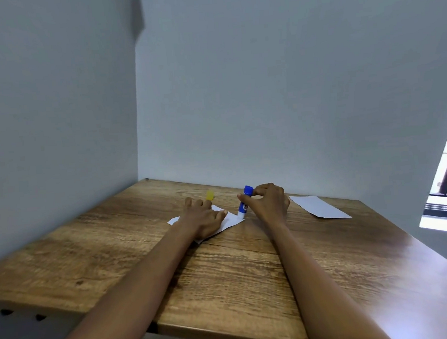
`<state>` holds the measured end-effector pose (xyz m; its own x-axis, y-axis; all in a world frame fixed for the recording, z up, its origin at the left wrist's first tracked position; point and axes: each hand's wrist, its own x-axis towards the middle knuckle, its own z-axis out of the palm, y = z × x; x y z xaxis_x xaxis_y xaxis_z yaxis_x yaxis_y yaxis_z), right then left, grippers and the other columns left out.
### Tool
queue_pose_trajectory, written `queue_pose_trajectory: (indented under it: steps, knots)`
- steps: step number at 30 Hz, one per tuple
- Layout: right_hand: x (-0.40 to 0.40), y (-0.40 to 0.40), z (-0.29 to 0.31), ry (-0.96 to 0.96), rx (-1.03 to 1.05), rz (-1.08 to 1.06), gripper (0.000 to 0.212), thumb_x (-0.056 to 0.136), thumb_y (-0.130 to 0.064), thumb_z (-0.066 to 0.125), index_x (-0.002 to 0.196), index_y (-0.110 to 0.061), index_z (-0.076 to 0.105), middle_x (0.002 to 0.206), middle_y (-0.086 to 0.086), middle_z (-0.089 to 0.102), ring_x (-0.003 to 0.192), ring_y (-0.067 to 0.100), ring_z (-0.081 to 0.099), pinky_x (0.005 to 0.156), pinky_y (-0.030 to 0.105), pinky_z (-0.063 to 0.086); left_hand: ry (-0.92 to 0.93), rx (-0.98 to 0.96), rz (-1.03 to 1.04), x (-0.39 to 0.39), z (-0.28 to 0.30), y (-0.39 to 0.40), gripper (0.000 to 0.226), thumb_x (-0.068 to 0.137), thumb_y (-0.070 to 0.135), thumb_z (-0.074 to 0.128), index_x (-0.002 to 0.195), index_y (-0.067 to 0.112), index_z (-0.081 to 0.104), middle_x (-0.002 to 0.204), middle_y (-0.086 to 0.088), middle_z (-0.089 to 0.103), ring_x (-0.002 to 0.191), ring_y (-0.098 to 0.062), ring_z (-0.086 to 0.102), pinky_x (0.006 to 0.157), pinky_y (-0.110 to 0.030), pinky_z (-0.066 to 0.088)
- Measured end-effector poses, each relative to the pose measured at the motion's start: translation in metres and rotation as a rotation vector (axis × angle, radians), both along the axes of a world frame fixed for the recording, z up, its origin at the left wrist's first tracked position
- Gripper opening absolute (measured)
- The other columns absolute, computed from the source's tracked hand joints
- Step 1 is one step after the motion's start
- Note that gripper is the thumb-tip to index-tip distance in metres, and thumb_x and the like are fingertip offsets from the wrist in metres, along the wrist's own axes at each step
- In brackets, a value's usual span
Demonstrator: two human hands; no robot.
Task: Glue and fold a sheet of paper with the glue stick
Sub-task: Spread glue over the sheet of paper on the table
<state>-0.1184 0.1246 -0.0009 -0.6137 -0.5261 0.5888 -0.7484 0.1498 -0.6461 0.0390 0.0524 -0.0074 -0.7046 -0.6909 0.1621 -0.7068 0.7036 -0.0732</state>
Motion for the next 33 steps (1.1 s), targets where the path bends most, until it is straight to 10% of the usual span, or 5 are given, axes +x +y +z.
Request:
queue_pose_trajectory:
  steps: [17,27,33]
  knots:
    - [0.006,-0.005,0.003,0.099,-0.145,0.118,0.043,0.07,-0.049,0.076,0.105,-0.024,0.072,0.143,-0.005,0.047,0.142,0.016,0.022,0.114,0.046,0.013,0.101,-0.175,-0.113,0.006,0.002,-0.002,0.041,0.096,0.037,0.029,0.121,0.024,0.058,0.131,-0.009,0.045,0.123,-0.024,0.038,0.105,-0.045,0.02]
    - [0.005,-0.001,0.001,-0.014,-0.141,0.101,0.044,0.07,-0.047,0.076,0.106,-0.022,0.071,0.14,-0.005,0.051,0.142,0.016,0.023,0.112,0.044,0.014,0.068,0.352,-0.244,0.012,0.005,-0.004,0.044,0.098,0.046,0.028,0.138,0.033,0.041,0.154,0.004,0.03,0.142,-0.02,0.023,0.116,-0.046,0.013]
    - [0.006,-0.002,-0.001,-0.025,-0.113,0.05,0.048,0.071,-0.049,0.075,0.107,-0.018,0.071,0.14,-0.002,0.051,0.141,0.019,0.026,0.112,0.048,0.016,0.002,0.053,-0.231,0.0,0.007,0.001,0.046,0.096,0.052,0.024,0.132,0.037,0.049,0.129,-0.005,0.049,0.119,-0.022,0.043,0.102,-0.043,0.025]
